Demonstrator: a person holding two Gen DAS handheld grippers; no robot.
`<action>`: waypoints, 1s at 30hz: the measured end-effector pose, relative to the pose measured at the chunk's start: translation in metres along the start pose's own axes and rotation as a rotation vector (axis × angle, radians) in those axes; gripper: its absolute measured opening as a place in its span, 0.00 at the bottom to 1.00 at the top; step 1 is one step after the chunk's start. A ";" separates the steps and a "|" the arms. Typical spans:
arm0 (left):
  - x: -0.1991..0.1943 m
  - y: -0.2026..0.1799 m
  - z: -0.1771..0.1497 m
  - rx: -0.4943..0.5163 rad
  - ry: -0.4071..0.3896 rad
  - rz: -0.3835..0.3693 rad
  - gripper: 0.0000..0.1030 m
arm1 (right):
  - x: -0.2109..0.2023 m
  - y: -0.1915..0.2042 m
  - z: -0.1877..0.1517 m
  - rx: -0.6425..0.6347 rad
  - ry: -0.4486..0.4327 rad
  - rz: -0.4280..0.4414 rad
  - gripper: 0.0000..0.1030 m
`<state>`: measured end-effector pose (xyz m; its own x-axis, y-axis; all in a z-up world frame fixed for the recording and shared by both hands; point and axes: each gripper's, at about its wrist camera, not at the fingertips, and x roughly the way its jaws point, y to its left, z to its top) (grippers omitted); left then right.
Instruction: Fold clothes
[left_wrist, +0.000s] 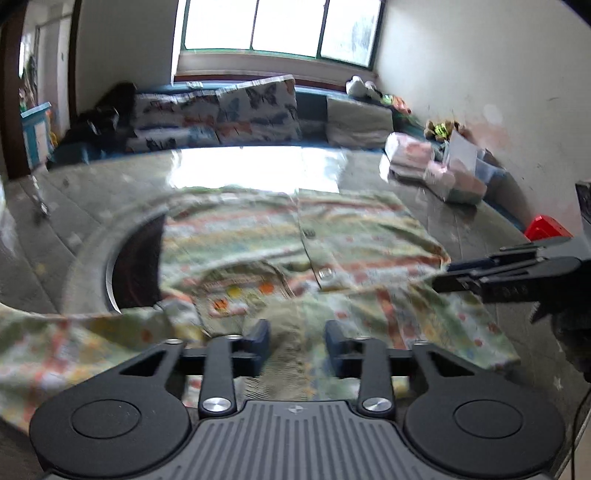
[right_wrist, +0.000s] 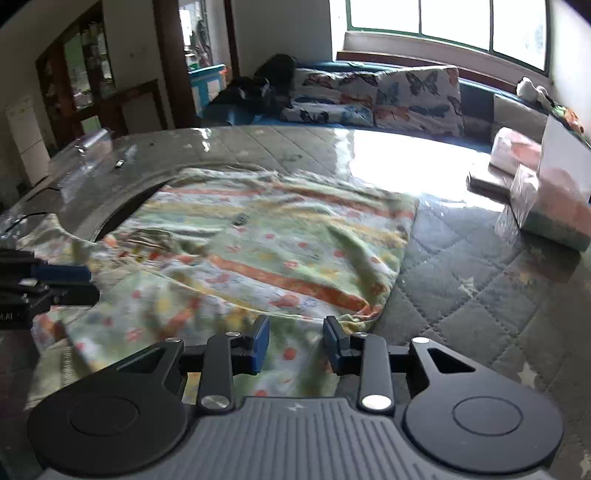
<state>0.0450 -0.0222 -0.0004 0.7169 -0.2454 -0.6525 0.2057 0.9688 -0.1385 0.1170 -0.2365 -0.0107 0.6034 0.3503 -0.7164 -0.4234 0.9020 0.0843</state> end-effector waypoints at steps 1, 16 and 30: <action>0.004 0.001 -0.001 -0.001 0.006 0.000 0.25 | 0.001 0.000 -0.001 -0.001 0.002 0.002 0.25; 0.017 0.004 -0.004 0.015 0.012 0.040 0.24 | -0.019 0.037 -0.021 -0.122 0.040 0.080 0.27; -0.011 -0.007 -0.022 0.037 0.010 0.005 0.25 | -0.033 0.068 -0.028 -0.209 0.012 0.127 0.27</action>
